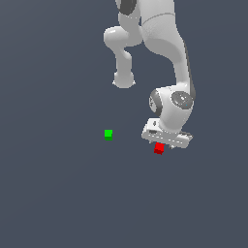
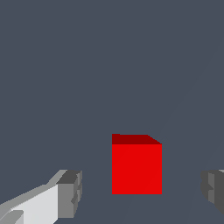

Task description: Stack the red cube on top of the green cube.

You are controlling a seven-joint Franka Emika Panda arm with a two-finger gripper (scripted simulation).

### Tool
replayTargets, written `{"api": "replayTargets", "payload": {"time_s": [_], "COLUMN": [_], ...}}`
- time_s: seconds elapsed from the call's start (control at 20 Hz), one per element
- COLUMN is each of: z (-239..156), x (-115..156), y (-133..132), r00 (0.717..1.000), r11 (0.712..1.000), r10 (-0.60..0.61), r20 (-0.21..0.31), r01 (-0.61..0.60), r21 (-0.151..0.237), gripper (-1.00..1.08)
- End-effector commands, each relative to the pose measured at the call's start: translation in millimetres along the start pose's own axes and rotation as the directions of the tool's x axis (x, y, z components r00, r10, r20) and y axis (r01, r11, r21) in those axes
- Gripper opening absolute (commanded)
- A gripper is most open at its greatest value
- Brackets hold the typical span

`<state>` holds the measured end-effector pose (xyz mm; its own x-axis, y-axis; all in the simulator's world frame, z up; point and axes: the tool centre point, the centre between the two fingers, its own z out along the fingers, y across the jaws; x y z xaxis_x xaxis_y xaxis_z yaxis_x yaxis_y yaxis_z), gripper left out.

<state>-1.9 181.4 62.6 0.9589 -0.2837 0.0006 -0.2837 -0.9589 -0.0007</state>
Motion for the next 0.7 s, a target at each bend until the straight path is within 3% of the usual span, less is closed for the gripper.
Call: {"api": "replayTargets", "payload": {"time_s": [0.0,0.55,0.6,0.65], "z": [9,43,43,43], "x": [0,1,1,1], "y": [0,0,0,0], "r00": [1.000,1.000,1.000,1.000], "r11": [1.000,1.000,1.000,1.000], "r10": [0.000,0.002,0.002,0.002], "r20": [0.001,0.001,0.001,0.001], "r01": [0.000,-0.002,-0.002,-0.002], "r21": [-0.001,-0.001,-0.001,-0.001], "gripper": [1.00,1.00,-1.00,-1.00]}}
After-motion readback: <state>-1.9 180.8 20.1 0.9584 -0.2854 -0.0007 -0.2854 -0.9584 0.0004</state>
